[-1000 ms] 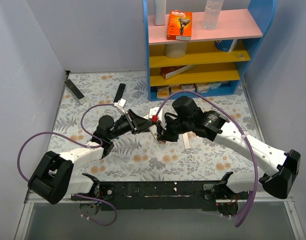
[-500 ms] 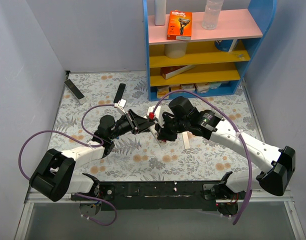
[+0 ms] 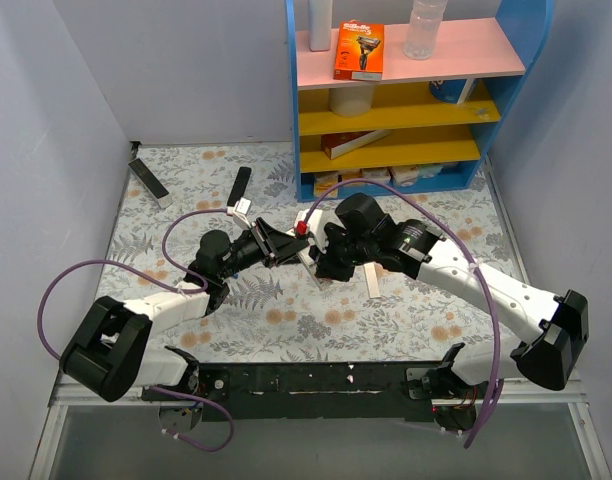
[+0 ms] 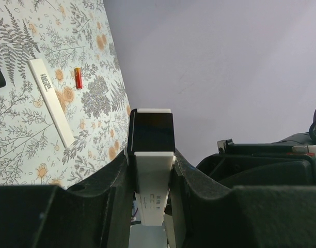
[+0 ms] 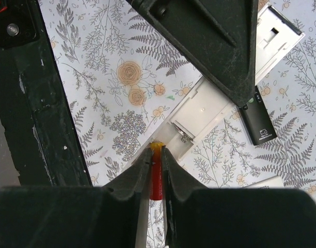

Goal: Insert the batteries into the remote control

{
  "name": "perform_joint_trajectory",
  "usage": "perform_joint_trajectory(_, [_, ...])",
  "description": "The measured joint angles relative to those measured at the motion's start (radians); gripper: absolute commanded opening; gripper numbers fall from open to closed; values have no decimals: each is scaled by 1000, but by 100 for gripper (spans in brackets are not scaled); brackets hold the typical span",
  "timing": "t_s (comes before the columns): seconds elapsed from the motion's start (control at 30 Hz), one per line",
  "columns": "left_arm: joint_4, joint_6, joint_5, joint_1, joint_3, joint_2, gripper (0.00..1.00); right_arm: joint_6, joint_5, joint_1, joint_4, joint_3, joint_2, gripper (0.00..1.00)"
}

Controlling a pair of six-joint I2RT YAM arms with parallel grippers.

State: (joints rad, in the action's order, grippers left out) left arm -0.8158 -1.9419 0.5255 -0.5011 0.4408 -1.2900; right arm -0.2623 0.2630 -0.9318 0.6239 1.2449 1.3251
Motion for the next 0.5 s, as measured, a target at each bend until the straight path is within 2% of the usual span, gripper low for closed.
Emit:
perform_joint_trajectory(0.37, [0, -4, -14, 0, 0, -12, 0, 6, -10, -2, 2, 0, 19, 23])
perform_joint_trajectory(0.5, [-2, -4, -18, 0, 0, -12, 0, 6, -19, -5, 3, 0, 23, 20])
